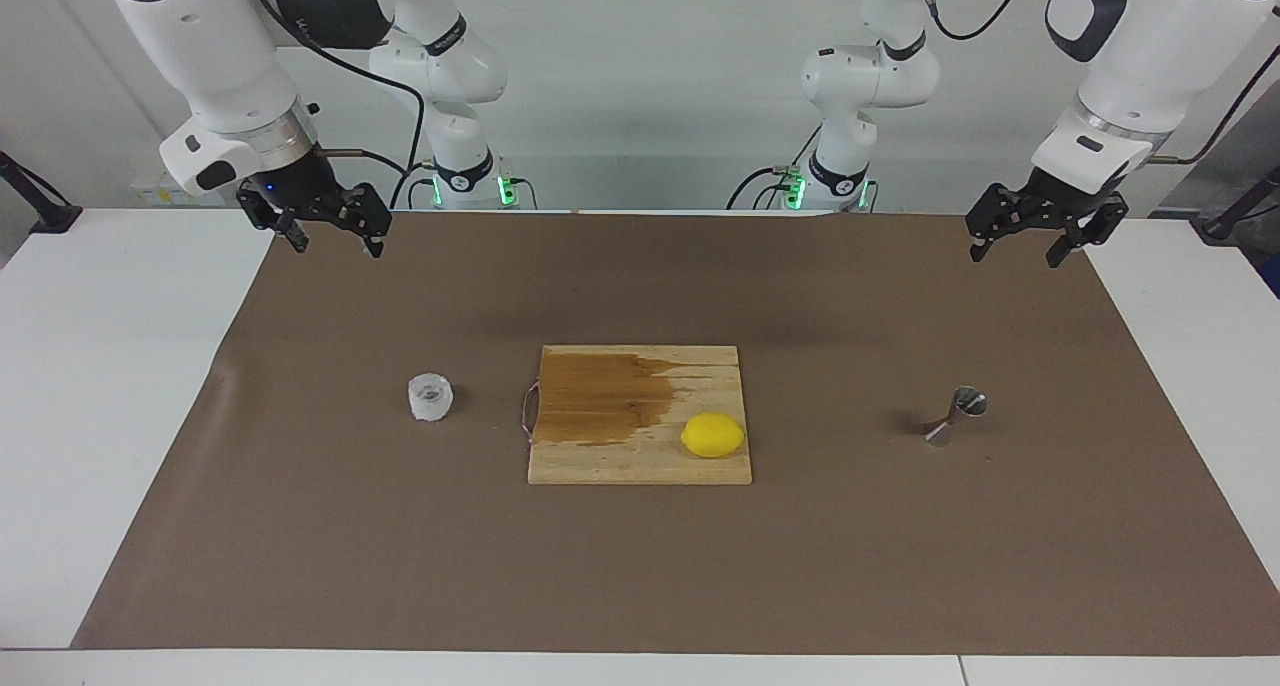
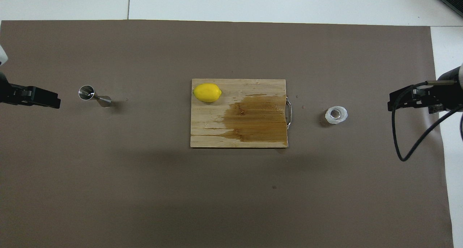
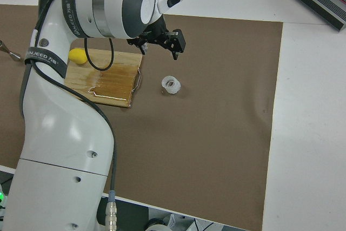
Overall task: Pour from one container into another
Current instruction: 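Move the left gripper toward the small metal cup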
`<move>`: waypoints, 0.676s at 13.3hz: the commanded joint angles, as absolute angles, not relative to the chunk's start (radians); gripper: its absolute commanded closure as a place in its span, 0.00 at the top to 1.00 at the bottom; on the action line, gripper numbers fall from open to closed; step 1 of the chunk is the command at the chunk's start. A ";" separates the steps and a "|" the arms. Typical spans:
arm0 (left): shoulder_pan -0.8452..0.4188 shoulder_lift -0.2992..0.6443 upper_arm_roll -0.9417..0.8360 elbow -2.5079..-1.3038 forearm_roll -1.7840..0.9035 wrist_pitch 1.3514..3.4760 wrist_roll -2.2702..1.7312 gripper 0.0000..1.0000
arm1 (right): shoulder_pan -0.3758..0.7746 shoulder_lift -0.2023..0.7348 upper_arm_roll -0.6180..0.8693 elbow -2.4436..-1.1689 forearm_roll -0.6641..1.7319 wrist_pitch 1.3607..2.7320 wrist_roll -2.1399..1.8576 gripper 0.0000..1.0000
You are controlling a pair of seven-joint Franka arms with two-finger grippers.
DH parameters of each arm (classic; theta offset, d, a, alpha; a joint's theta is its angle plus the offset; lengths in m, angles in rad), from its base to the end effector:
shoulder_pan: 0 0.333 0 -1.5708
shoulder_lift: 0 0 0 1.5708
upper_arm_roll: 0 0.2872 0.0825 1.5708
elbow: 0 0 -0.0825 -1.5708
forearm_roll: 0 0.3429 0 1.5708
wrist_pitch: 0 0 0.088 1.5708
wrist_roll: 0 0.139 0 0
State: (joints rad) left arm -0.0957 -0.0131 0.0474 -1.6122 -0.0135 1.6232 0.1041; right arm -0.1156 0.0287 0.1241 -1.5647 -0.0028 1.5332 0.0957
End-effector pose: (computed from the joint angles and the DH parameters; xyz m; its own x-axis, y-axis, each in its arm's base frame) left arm 0.5145 -0.0265 0.5572 0.9882 -0.1511 0.0254 -0.1514 -0.9884 0.0115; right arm 0.5148 0.0032 0.5485 0.9944 -0.0870 -0.0597 -0.0869 -0.9962 0.0050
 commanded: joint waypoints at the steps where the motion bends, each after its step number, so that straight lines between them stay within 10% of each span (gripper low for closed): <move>1: -0.087 -0.035 0.046 -1.632 -0.021 1.611 0.106 1.00 | -0.127 0.021 0.130 -1.569 0.017 1.534 0.109 1.00; 9: -0.089 -0.035 0.046 -1.635 -0.020 1.629 0.098 1.00 | -0.127 0.021 0.130 -1.569 0.018 1.534 0.109 1.00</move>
State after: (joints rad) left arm -0.0957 -0.0131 0.0474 -1.6124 -0.0135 1.6165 0.1035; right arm -0.1156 0.0287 0.1241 -1.5647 -0.0028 1.5332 0.0957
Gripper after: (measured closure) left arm 0.000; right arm 0.000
